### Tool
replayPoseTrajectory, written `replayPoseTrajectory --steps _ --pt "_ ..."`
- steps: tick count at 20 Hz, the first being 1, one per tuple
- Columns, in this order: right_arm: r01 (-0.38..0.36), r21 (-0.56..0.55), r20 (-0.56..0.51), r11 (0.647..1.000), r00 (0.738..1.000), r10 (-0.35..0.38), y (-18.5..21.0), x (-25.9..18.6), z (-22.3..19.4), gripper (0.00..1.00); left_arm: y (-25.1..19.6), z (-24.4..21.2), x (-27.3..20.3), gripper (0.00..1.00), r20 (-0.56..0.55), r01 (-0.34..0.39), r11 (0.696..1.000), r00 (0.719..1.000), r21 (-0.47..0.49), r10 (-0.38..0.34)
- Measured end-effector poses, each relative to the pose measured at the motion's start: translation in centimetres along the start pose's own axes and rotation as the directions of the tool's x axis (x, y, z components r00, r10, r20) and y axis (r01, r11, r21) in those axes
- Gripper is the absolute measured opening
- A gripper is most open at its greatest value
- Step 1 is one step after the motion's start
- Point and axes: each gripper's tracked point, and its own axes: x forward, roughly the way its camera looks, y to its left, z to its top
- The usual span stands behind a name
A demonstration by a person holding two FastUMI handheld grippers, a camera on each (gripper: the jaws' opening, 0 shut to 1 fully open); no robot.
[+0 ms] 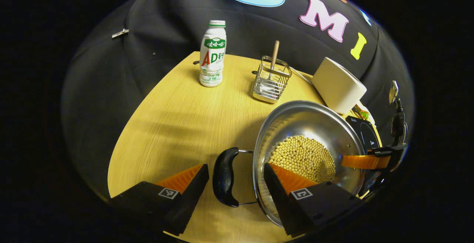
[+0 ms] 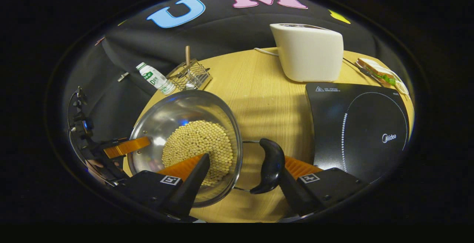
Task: First push the handle of the pot to place it horizontally, then grasp the pot with both hands and set it on the induction cooktop.
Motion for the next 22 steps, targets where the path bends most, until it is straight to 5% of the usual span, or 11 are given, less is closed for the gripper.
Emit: replayPoseTrajectory --steps 3,6,7,8,22 --pt "0.01 -0.003 0.004 1.0 1.0 -0.01 -0.3 0.5 0.1 0.97 0.0 0.1 0.8 0.87 -0.018 0.023 0.999 1.0 0.023 -0.023" --pt "0.048 -0.014 0.004 0.999 0.999 -0.047 -1.5 0.8 0.2 0.77 -0.5 -0.5 1.9 0.81 -0.056 0.055 0.998 0.997 0.022 -0.054" --pt "0.059 -0.012 0.003 0.998 0.998 -0.059 -2.0 0.8 0.2 0.81 -0.7 -0.6 2.2 0.7 -0.061 0.058 0.998 0.997 0.015 -0.056" --pt "0.055 -0.004 -0.006 0.998 0.998 -0.055 -1.9 0.7 0.0 0.67 -0.5 -0.6 2.3 0.65 -0.068 0.053 0.998 0.996 0.015 -0.052" --pt "0.071 -0.012 -0.029 0.997 0.997 -0.071 -2.1 1.1 -0.2 0.61 -0.6 -1.0 2.0 0.65 -0.072 0.036 0.999 0.997 -0.017 -0.037"
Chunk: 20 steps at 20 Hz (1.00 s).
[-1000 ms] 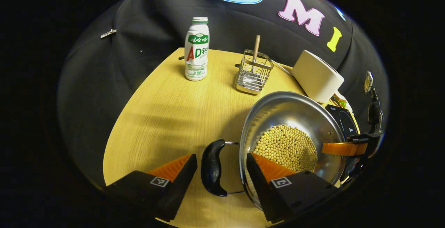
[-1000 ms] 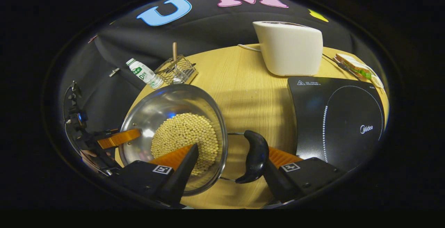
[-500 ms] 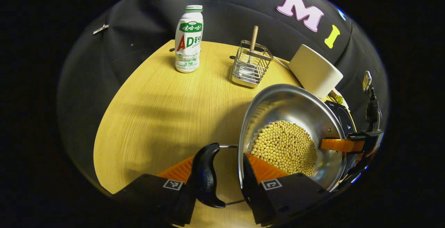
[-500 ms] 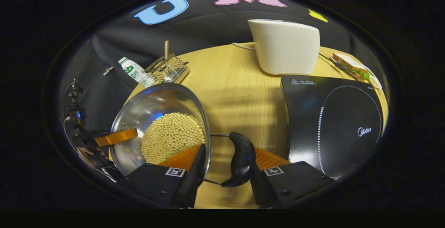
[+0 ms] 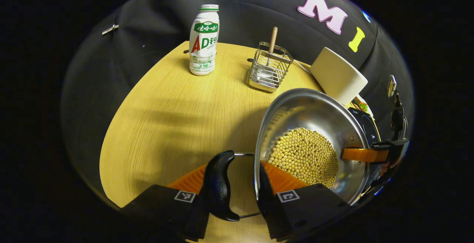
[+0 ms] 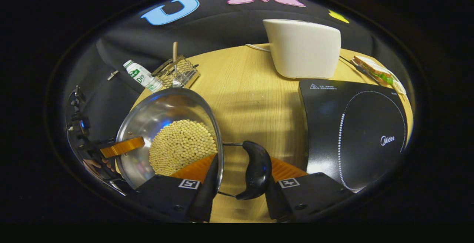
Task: First push the handle of the pot to place it horizontally, then grasp the pot with both hands and set it on the induction cooktop.
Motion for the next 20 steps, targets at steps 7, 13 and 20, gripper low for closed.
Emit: replayPoseTrajectory --steps 7,13,20 --pt "-0.04 -0.004 0.008 0.999 0.999 0.04 1.1 -3.1 0.0 0.58 -0.8 0.1 -4.3 0.63 0.029 -0.038 0.999 0.999 0.002 0.038" --pt "-0.044 -0.006 0.043 0.999 0.998 0.044 -1.1 -7.8 1.4 0.59 -5.0 1.3 -7.5 0.63 0.055 -0.033 0.999 0.998 0.014 0.032" --pt "-0.015 0.023 0.084 1.0 0.996 0.013 -8.4 -12.6 3.6 0.58 -14.0 3.0 -7.5 0.63 0.075 0.008 0.999 0.997 0.052 -0.012"
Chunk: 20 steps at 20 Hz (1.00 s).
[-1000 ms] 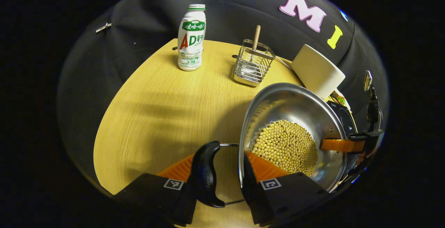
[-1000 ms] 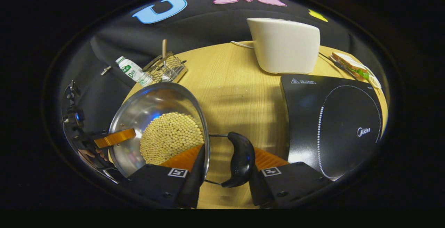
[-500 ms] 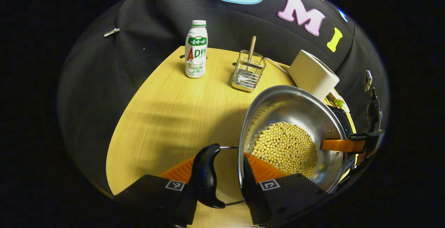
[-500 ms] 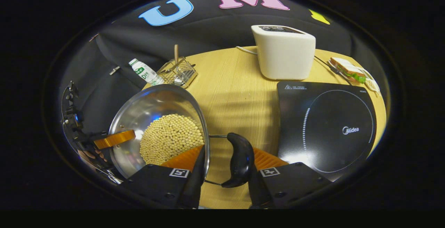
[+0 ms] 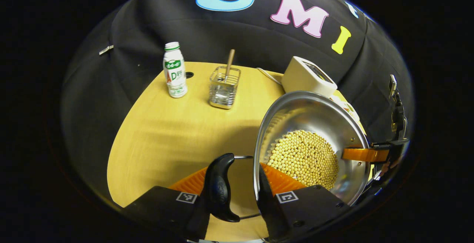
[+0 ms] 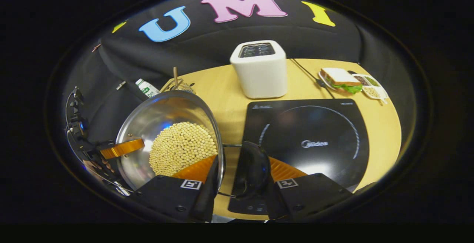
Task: First push the handle of the pot to place it horizontally, then grasp the pot with both hands and set it on the induction cooktop.
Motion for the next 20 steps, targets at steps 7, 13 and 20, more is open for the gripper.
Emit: replayPoseTrajectory --steps 7,13,20 --pt "0.034 0.047 0.012 0.998 0.999 -0.035 -8.2 -2.6 2.0 0.54 -9.2 1.7 2.1 0.63 -0.007 0.031 0.999 0.999 0.042 -0.031" --pt "0.052 0.076 0.01 0.996 0.999 -0.053 -14.8 -3.6 3.1 0.58 -15.9 1.9 4.5 0.63 -0.016 0.047 0.997 0.999 0.054 -0.046" --pt "0.065 0.087 -0.008 0.994 0.998 -0.065 -20.1 -3.6 3.8 0.58 -21.1 1.7 7.5 0.62 -0.031 0.053 0.997 0.998 0.047 -0.051"
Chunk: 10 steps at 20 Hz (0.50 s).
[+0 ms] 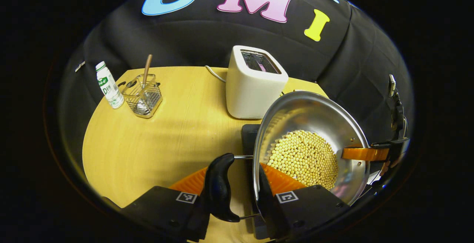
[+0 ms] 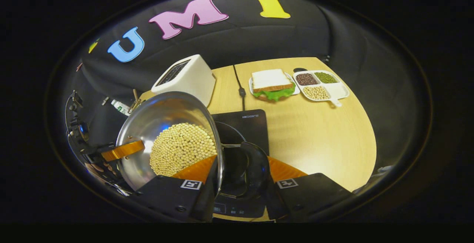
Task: First push the handle of the pot to place it horizontally, then grasp the pot with both hands and set it on the induction cooktop.
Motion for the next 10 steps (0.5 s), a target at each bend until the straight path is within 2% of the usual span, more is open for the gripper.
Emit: replayPoseTrajectory --steps 4,10 --pt "0.003 0.003 -0.016 1.0 1.0 -0.003 -2.0 0.5 0.5 0.58 -1.6 -0.1 1.3 0.63 0.003 -0.005 1.0 1.0 -0.007 0.005" --pt "0.017 -0.002 -0.03 1.0 0.999 -0.017 -2.5 1.5 0.6 0.58 -2.3 -1.0 2.8 0.62 0.008 -0.003 0.999 1.0 -0.036 0.003"
